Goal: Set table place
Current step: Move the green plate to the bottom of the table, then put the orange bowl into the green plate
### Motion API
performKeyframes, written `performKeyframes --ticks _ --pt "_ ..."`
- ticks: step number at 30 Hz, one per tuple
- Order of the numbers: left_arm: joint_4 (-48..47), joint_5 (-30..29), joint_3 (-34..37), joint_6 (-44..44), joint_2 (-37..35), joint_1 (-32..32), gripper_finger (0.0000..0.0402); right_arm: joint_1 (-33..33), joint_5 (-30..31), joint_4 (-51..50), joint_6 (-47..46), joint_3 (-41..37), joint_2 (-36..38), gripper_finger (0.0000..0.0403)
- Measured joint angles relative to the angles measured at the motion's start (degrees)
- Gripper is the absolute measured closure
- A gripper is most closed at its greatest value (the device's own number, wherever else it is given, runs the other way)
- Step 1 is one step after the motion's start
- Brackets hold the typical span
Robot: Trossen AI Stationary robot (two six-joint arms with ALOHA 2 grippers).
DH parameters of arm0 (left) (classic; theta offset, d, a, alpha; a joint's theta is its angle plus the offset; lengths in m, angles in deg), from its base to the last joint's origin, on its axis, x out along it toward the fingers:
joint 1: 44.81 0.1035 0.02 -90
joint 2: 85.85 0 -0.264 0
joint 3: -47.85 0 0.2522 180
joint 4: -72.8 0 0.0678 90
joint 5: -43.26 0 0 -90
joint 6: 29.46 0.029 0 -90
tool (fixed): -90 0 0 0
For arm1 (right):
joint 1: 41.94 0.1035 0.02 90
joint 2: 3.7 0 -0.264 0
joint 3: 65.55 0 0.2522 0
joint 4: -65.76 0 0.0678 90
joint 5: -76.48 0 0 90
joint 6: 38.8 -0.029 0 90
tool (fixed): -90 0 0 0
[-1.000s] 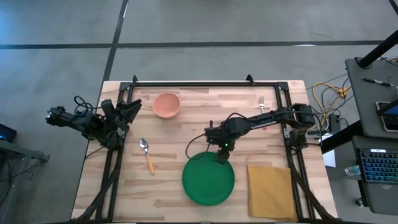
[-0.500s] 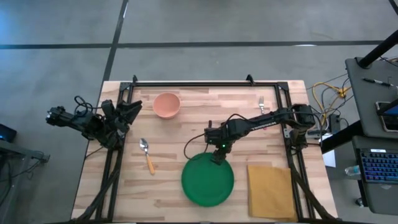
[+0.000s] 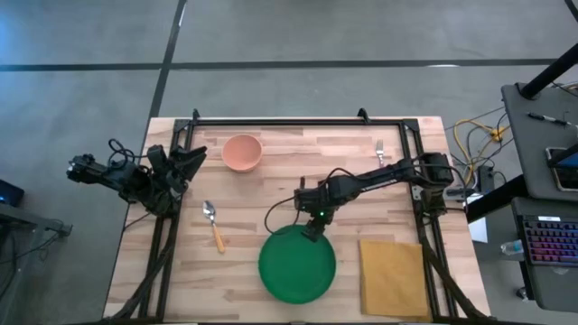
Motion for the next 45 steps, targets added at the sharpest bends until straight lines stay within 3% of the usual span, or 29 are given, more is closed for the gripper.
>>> performKeyframes --ticks 11,15,20,28,34,45 --pt "0.02 0.02 0.0 -1.35 0.0 0.02 0.0217 -0.03 -0.03 -1.37 4.87 0.15 1.21 0.0261" --pt "-0.22 -1.84 0.0 -1.36 0.0 0.02 0.0217 -0.98 3.5 0.14 8.51 0.8 1.21 0.0265" --pt "-0.41 -5.88 0.0 -0.66 0.25 0.02 0.0217 -3.95 6.54 0.37 12.92 2.04 1.21 0.0275" --pt "-0.35 -5.8 0.0 1.66 0.24 0.02 0.0217 -10.78 5.86 2.61 20.24 4.4 1.21 0.0285" --pt "-0.24 -5.52 0.0 1.48 0.63 0.0 0.0217 -16.29 5.92 -3.27 27.31 6.0 1.48 0.0281" --pt "-6.74 -5.28 -0.02 -5.74 0.5 0.0 0.0217 -18.67 5.9 -3.47 26.29 10.73 1.56 0.0281"
